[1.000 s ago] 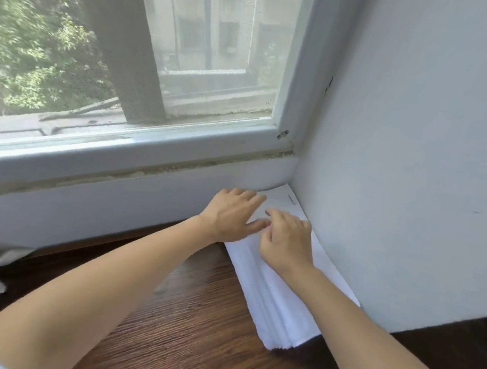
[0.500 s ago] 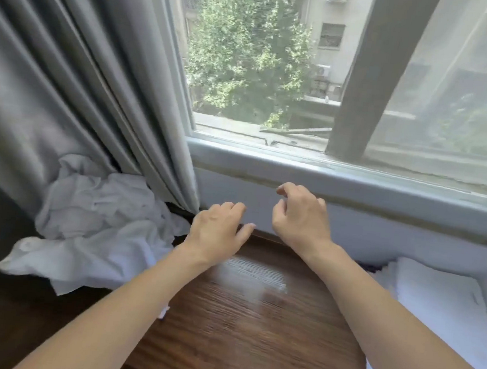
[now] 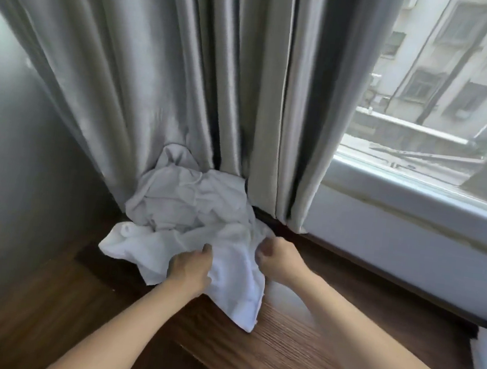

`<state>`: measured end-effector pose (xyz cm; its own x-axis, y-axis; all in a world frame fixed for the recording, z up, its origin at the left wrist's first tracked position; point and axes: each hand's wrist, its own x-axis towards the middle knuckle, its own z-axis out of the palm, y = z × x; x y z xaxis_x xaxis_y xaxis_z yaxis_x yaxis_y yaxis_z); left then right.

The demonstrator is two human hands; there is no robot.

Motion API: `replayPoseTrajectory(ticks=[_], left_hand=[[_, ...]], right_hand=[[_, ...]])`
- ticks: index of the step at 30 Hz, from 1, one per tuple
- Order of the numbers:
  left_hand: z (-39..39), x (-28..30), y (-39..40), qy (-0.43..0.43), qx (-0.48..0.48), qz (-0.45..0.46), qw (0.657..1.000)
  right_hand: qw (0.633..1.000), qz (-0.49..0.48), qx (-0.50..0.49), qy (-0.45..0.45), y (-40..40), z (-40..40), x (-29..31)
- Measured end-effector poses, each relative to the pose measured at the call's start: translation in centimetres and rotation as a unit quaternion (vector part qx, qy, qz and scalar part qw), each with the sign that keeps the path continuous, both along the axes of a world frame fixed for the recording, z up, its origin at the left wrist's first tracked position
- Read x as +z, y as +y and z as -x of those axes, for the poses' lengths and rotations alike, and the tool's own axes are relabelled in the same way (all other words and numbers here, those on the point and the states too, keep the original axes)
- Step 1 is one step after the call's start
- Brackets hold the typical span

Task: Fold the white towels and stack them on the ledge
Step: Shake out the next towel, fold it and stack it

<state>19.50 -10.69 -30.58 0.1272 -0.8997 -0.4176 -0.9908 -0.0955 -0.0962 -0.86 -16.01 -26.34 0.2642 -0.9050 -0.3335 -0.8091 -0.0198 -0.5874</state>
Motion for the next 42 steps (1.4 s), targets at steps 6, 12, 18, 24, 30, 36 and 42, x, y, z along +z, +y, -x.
replayPoseTrajectory(ticks=[6,12,18,24,30,36,42], left_hand=[[-5.1,-4.0,0.6,0.05,-0.097,-0.013,0.994],[-7.7,-3.5,0.3,0.122,-0.133,0.104,0.978],[-8.2,4.2,-1.3,0.417,0.053,0.276,0.864],[-5.4,13.4,0.2,0.646,-0.059,0.261,0.715],[-2.3,20.4,-2.4,0.596,-0.06,0.442,0.667],[1.0,29.2,-3.7,0.602,-0.068,0.524,0.599],[6.1,36.6,-1.8,0.489,-0.268,0.462,0.689]], right_hand=[[0.989,-0.086,-0.122,0.009,2.0,-5.5,-5.9],[0.972,-0.026,-0.21,-0.099,1.7,-8.4,-1.9],[0.923,0.074,-0.269,-0.265,-1.6,-10.2,8.4],[0.899,0.103,-0.23,-0.359,-1.8,-10.6,18.5],[0.869,0.048,-0.115,-0.478,1.3,-7.7,26.2],[0.906,0.36,-0.138,-0.174,3.2,-2.6,28.6],[0.807,0.543,-0.223,0.065,3.9,4.5,28.7]])
